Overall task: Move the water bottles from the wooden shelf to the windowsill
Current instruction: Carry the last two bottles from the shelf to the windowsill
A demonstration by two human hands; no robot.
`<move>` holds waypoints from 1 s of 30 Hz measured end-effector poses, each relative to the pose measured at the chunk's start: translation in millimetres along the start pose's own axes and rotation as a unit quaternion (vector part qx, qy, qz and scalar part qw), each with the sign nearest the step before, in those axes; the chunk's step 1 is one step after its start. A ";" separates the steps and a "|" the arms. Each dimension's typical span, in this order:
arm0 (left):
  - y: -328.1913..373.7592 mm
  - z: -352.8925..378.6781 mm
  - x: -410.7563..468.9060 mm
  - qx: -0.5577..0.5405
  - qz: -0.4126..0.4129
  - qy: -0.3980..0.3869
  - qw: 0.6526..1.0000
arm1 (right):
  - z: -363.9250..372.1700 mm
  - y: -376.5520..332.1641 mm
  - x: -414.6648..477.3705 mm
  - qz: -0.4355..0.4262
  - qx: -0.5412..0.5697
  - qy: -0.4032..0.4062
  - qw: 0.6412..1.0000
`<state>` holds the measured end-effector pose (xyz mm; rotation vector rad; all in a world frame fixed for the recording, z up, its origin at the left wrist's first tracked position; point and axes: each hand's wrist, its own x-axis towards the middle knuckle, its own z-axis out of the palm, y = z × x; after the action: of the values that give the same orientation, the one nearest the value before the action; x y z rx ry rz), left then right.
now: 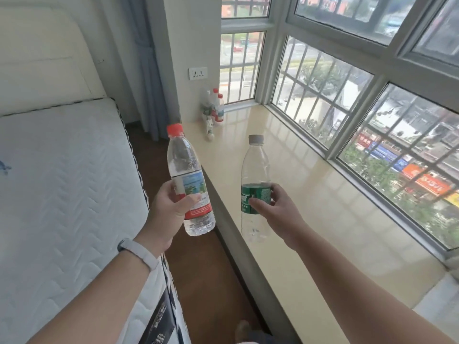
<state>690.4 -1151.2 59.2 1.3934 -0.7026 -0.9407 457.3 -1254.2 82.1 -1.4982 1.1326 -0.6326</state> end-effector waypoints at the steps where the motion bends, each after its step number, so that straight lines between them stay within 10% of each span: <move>1: 0.0 -1.2 9.3 0.003 0.000 0.007 1.000 | 1.9 0.0 11.7 0.003 0.001 -0.005 1.000; 30: 43.2 18.1 251.9 0.053 0.001 0.186 0.981 | 24.6 -45.7 327.8 -0.011 0.023 -0.116 0.993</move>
<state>801.7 -1381.6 73.3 1.6070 -0.4745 -0.6220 624.0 -1540.2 58.1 -1.5036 0.9198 -0.4820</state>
